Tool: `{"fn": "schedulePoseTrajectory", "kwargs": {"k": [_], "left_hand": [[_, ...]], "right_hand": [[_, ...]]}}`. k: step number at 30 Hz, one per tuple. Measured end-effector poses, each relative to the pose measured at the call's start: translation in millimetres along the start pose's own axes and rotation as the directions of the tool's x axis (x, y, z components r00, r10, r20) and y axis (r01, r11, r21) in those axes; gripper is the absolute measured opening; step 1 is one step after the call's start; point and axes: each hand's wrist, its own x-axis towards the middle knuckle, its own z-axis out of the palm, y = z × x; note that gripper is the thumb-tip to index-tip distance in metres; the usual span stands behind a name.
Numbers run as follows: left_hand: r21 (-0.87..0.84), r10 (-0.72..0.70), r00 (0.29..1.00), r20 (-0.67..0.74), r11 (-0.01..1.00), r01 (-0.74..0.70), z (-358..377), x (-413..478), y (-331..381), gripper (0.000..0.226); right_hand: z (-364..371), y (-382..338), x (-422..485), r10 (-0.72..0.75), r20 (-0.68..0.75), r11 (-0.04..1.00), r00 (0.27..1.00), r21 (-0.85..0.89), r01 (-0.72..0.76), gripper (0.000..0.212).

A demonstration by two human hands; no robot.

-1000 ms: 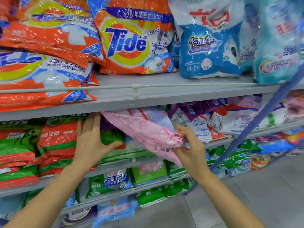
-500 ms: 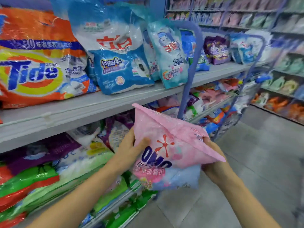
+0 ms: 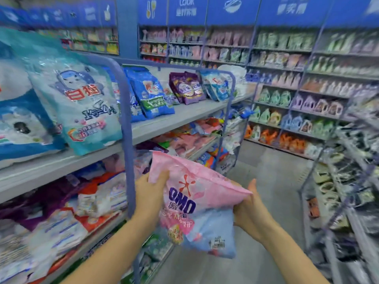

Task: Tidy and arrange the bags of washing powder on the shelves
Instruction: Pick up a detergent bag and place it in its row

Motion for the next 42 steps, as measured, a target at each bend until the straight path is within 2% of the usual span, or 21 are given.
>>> {"fn": "schedulePoseTrajectory", "kwargs": {"k": [2,5,7,10,13,15,18,20,22,25,28,30,35,38,42], "left_hand": [[-0.040,-0.034,0.999,-0.041,0.999,0.032,34.5,11.3,-0.9,0.026],[-0.091,-0.025,0.999,-0.044,0.996,0.021,82.8,22.7,0.5,0.032],[-0.106,-0.007,1.000,-0.024,0.994,0.004,113.0,26.7,2.6,0.035],[-0.030,0.088,0.996,-0.009,0.996,-0.089,151.2,33.4,3.7,0.033],[-0.026,0.155,0.987,0.043,0.988,-0.153,183.9,42.1,2.7,0.034],[-0.009,0.159,0.986,0.057,0.987,-0.159,205.3,53.7,-1.0,0.036],[-0.081,0.200,0.975,0.097,0.978,-0.193,235.8,80.8,-9.7,0.031],[-0.144,0.210,0.965,0.158,0.972,-0.188,257.6,104.3,-16.1,0.024],[-0.198,0.186,0.952,0.243,0.970,-0.139,281.2,132.0,-22.0,0.026],[-0.205,0.092,0.909,0.406,0.979,-0.008,322.0,183.3,-24.1,0.042],[-0.238,0.019,0.820,0.572,0.960,0.144,366.8,227.3,-22.6,0.062],[-0.253,0.015,0.772,0.635,0.949,0.190,397.4,248.9,-20.3,0.066],[-0.248,0.186,0.848,0.496,0.966,-0.066,473.2,287.1,-32.0,0.037],[-0.233,0.223,0.826,0.518,0.966,-0.115,520.9,311.6,-38.5,0.032],[-0.263,0.273,0.789,0.551,0.954,-0.146,591.8,336.9,-40.6,0.041]], "right_hand": [[-21.1,-22.6,2.0,-0.102,0.025,0.994,0.995,-0.025,0.102,0.080],[-46.6,-44.8,13.3,-0.263,-0.067,0.905,0.963,-0.364,0.221,0.034],[-63.1,-53.9,25.5,-0.386,-0.115,0.815,0.915,-0.508,0.280,0.038],[-83.5,-69.9,45.2,-0.522,-0.249,0.785,0.816,-0.513,0.346,0.043],[-104.9,-89.9,68.0,-0.647,-0.322,0.720,0.691,-0.556,0.416,0.039],[-118.4,-102.9,83.9,-0.688,-0.352,0.698,0.635,-0.560,0.446,0.039],[-137.3,-128.6,113.7,-0.714,-0.359,0.676,0.602,-0.579,0.457,0.040],[-153.0,-148.2,137.9,-0.710,-0.340,0.679,0.617,-0.564,0.470,0.037],[-169.2,-169.3,163.6,-0.705,-0.324,0.682,0.631,-0.552,0.479,0.030],[-191.4,-200.9,202.7,-0.671,-0.343,0.722,0.658,-0.504,0.475,0.028],[-217.2,-231.4,240.3,-0.630,-0.416,0.768,0.656,-0.461,0.445,0.027],[-236.1,-248.7,263.7,-0.618,-0.452,0.782,0.643,-0.443,0.439,0.025],[-286.3,-282.5,312.9,-0.623,-0.544,0.782,0.562,-0.449,0.432,0.031],[-327.2,-304.3,341.8,-0.630,-0.556,0.776,0.543,-0.472,0.418,0.028],[-388.9,-332.5,376.9,-0.595,-0.602,0.804,0.533,-0.431,0.410,0.036]]}}
